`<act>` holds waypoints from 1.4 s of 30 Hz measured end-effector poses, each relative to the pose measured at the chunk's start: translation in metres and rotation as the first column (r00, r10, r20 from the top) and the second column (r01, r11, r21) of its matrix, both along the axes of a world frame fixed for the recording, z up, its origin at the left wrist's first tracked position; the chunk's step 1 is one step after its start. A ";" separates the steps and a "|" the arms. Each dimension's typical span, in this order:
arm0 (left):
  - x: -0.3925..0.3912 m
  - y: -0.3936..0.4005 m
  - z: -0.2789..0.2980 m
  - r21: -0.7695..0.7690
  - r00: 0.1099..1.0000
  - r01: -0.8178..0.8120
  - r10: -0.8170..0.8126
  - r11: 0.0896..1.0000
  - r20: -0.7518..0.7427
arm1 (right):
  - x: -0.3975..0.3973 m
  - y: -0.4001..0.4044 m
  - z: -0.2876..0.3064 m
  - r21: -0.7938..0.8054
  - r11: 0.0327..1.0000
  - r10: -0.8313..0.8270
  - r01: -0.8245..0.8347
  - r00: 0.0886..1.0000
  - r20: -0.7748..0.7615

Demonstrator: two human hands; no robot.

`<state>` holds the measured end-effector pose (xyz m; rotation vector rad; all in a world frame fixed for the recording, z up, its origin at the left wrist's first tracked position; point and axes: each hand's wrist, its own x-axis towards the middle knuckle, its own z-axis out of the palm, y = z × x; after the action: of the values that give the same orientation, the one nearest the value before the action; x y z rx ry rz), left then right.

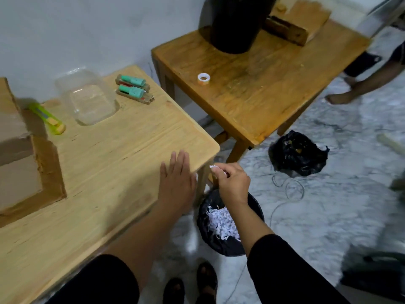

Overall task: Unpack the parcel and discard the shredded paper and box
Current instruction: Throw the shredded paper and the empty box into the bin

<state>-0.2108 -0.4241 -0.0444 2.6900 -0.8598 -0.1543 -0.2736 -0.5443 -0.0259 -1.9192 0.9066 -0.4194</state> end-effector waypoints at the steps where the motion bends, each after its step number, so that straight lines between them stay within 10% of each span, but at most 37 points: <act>1: -0.004 -0.005 -0.001 0.003 1.000 0.003 -0.003 1.000 -0.004 | -0.010 -0.007 -0.003 -0.007 1.000 -0.027 0.027 0.999 -0.031; 10: -0.009 -0.011 -0.008 0.095 0.997 -0.016 0.009 0.995 0.071 | -0.066 -0.050 -0.048 -0.063 0.997 0.017 -0.049 0.899 -0.437; 17: -0.009 -0.013 0.004 0.155 0.999 -0.007 0.001 0.988 0.040 | -0.074 -0.055 -0.025 -0.045 0.856 0.292 -0.515 0.554 -0.779; 24: -0.010 -0.009 0.055 0.285 0.998 -0.056 0.045 0.957 0.046 | -0.029 -0.035 0.051 -0.172 0.762 0.375 -0.625 0.641 -0.670; 42: 0.029 0.195 0.174 -0.191 0.726 -0.637 0.664 0.747 0.179 | 0.093 0.159 0.173 -0.327 0.569 0.722 -0.754 0.649 -0.240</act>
<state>-0.1823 -0.2291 0.1294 2.7471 0.0835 0.3779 -0.1805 -0.3854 0.1474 -2.5049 -0.0405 0.0004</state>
